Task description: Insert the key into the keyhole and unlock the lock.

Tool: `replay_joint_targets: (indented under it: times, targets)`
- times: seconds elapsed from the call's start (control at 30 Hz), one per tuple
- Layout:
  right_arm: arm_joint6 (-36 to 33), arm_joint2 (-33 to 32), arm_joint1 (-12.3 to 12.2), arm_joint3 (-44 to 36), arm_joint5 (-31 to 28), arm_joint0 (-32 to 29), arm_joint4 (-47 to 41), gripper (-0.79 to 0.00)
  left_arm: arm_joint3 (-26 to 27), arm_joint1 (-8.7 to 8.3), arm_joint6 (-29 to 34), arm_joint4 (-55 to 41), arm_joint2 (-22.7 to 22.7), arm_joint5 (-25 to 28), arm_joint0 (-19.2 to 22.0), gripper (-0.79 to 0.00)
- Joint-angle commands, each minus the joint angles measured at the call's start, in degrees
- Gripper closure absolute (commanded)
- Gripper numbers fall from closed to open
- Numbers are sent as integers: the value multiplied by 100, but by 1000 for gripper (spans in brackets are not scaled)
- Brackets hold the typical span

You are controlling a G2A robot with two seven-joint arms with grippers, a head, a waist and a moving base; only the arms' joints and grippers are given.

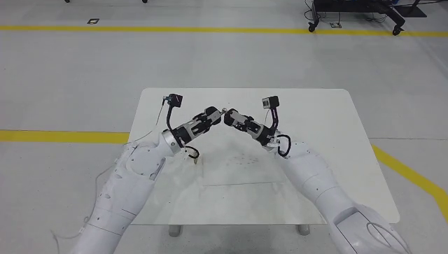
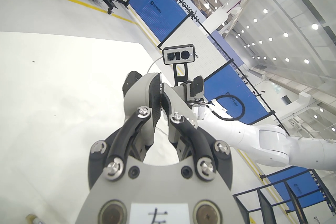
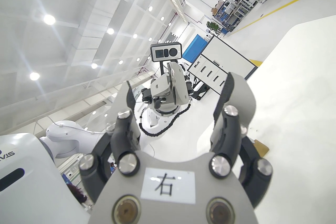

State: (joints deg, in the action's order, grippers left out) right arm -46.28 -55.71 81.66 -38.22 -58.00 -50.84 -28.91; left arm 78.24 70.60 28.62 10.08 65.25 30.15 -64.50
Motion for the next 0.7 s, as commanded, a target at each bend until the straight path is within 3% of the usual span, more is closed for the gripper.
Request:
replay_joint_targets:
  times: [0.0, 0.2, 0.33, 0.53, 0.57, 0.6, 0.67]
  targets:
    - [0, -22, -3, 1, 0, 1, -6, -785, 24, -33, 115, 20, 101, 34, -27, 0]
    - [0, -22, -3, 1, 0, 1, -6, -785, 152, -162, 1277, -74, 305, -35, 19, 0]
    - [16, -15, -13, -21, 30, 0, 122, -785, 301, -240, 2423, -415, 323, -243, 144, 0]
    - [-91, 6, -162, -477, 304, -91, 1270, -785, 564, -347, 2946, -182, 467, -220, 182, 0]
    - [-118, 3, -180, -558, 365, -133, 1318, -739, 582, -361, 2968, -110, 485, -228, 189, 0]
    - [-139, -2, -197, -624, 430, -166, 1365, -594, 603, -372, 3028, -81, 478, -216, 194, 0]
    - [-183, 5, -222, -749, 537, -217, 1459, -379, 615, -394, 3115, -21, 482, -206, 213, 0]
